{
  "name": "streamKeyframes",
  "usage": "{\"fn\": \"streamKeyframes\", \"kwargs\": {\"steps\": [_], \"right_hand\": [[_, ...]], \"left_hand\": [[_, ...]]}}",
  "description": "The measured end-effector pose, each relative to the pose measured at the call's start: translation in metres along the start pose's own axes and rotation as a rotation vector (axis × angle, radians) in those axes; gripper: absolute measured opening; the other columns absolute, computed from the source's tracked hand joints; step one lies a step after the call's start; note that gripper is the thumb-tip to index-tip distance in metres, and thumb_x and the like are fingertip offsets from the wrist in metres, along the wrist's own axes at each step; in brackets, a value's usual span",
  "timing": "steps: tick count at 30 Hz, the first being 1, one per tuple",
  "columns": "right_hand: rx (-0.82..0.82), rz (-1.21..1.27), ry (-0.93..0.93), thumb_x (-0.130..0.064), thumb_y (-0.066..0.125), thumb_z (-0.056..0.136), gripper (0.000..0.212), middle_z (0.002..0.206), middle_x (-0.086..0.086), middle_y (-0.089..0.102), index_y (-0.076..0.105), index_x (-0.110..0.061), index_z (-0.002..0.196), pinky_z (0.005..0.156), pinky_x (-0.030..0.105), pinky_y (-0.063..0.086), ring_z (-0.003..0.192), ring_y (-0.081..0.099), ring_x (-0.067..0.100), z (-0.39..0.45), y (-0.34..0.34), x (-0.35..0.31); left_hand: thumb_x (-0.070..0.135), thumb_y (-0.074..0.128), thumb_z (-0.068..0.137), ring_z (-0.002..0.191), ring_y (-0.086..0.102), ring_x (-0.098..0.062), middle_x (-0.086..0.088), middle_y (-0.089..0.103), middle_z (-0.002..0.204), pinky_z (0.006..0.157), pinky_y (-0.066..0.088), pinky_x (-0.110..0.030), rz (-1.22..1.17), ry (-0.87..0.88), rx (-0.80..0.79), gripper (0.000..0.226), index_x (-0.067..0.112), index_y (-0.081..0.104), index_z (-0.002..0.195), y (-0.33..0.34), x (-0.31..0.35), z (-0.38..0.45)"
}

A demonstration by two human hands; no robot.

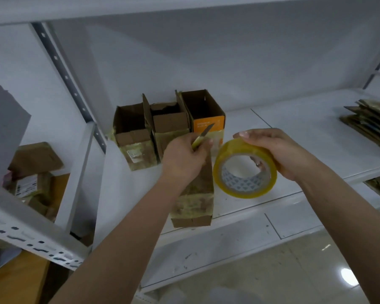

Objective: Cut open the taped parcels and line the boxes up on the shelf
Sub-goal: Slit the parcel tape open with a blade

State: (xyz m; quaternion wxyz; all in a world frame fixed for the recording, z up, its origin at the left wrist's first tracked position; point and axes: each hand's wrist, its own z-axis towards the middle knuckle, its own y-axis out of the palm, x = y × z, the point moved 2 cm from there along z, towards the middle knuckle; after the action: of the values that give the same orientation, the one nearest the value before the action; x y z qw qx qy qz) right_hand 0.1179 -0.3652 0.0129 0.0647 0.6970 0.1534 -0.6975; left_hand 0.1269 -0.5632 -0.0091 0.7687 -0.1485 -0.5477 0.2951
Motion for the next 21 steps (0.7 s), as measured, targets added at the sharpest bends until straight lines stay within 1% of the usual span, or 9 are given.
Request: {"fn": "streamKeyframes", "kwargs": {"steps": [2, 4, 5, 7, 9, 11, 16, 19, 21], "right_hand": [[-0.032, -0.036, -0.004, -0.051, 0.073, 0.063, 0.046, 0.082, 0.003, 0.076, 0.076, -0.017, 0.095, 0.058, 0.016, 0.053, 0.072, 0.073, 0.013, 0.002, -0.003, -0.003], [-0.044, -0.064, 0.017, -0.054, 0.074, 0.06, 0.047, 0.085, 0.005, 0.077, 0.078, -0.017, 0.089, 0.058, 0.017, 0.053, 0.075, 0.073, 0.016, 0.004, -0.006, -0.002], [-0.039, -0.101, 0.035, -0.053, 0.075, 0.061, 0.043, 0.082, 0.003, 0.076, 0.079, -0.018, 0.085, 0.056, 0.015, 0.052, 0.07, 0.073, 0.014, 0.004, -0.007, 0.0], [-0.048, -0.288, 0.081, -0.049, 0.076, 0.067, 0.033, 0.072, -0.002, 0.075, 0.078, -0.018, 0.076, 0.049, 0.01, 0.046, 0.061, 0.07, 0.008, 0.002, -0.006, 0.005], [-0.089, -0.458, 0.129, -0.048, 0.076, 0.073, 0.033, 0.065, -0.002, 0.072, 0.077, -0.016, 0.071, 0.044, 0.01, 0.043, 0.055, 0.068, 0.008, 0.0, -0.001, 0.013], [-0.112, -0.506, 0.146, -0.048, 0.076, 0.075, 0.034, 0.064, 0.0, 0.072, 0.076, -0.014, 0.07, 0.043, 0.01, 0.043, 0.054, 0.068, 0.009, 0.0, 0.005, 0.019], [-0.127, -0.548, 0.139, -0.044, 0.076, 0.078, 0.028, 0.067, -0.002, 0.072, 0.077, -0.016, 0.073, 0.049, 0.015, 0.047, 0.06, 0.07, 0.01, -0.001, 0.016, 0.027], [-0.105, -0.58, 0.15, -0.047, 0.076, 0.077, 0.031, 0.069, -0.001, 0.073, 0.077, -0.017, 0.073, 0.06, 0.026, 0.055, 0.064, 0.071, 0.013, 0.0, 0.019, 0.034], [-0.096, -0.594, 0.155, -0.05, 0.076, 0.077, 0.033, 0.071, 0.0, 0.073, 0.077, -0.017, 0.073, 0.068, 0.034, 0.057, 0.067, 0.071, 0.016, 0.001, 0.022, 0.039]], "left_hand": [[0.044, 0.06, 0.093, 0.051, 0.053, -0.014, 0.006, 0.051, 0.051, 0.05, 0.038, -0.028, 0.067, -0.059, 0.05, 0.043, 0.022, 0.046, 0.059, -0.013, -0.011, -0.003], [0.049, 0.057, 0.093, 0.055, 0.057, -0.015, 0.001, 0.056, 0.056, 0.05, 0.039, -0.027, 0.117, -0.129, 0.11, 0.043, 0.02, 0.05, 0.062, -0.03, -0.023, -0.006], [0.051, 0.055, 0.093, 0.057, 0.059, -0.012, 0.003, 0.058, 0.057, 0.05, 0.039, -0.026, 0.127, -0.161, 0.137, 0.042, 0.021, 0.052, 0.064, -0.04, -0.03, -0.01], [0.053, 0.054, 0.093, 0.055, 0.056, -0.003, 0.009, 0.057, 0.053, 0.051, 0.035, -0.022, 0.173, -0.192, 0.163, 0.04, 0.025, 0.054, 0.064, -0.054, -0.043, -0.023], [0.052, 0.052, 0.093, 0.053, 0.056, -0.002, 0.009, 0.057, 0.051, 0.051, 0.033, -0.021, 0.231, -0.201, 0.147, 0.04, 0.023, 0.058, 0.066, -0.056, -0.055, -0.043], [0.051, 0.051, 0.094, 0.053, 0.056, -0.005, 0.007, 0.059, 0.052, 0.051, 0.034, -0.022, 0.23, -0.249, 0.137, 0.041, 0.019, 0.061, 0.071, -0.054, -0.065, -0.062], [0.051, 0.049, 0.095, 0.05, 0.055, -0.005, 0.004, 0.06, 0.053, 0.05, 0.034, -0.024, 0.217, -0.295, 0.165, 0.043, 0.017, 0.06, 0.072, -0.053, -0.076, -0.079], [0.052, 0.049, 0.095, 0.049, 0.054, -0.004, 0.005, 0.059, 0.052, 0.049, 0.033, -0.023, 0.222, -0.301, 0.168, 0.043, 0.018, 0.06, 0.071, -0.05, -0.081, -0.081], [0.052, 0.05, 0.094, 0.049, 0.055, -0.004, 0.005, 0.059, 0.052, 0.049, 0.034, -0.022, 0.217, -0.312, 0.176, 0.042, 0.019, 0.06, 0.071, -0.049, -0.087, -0.079]]}}
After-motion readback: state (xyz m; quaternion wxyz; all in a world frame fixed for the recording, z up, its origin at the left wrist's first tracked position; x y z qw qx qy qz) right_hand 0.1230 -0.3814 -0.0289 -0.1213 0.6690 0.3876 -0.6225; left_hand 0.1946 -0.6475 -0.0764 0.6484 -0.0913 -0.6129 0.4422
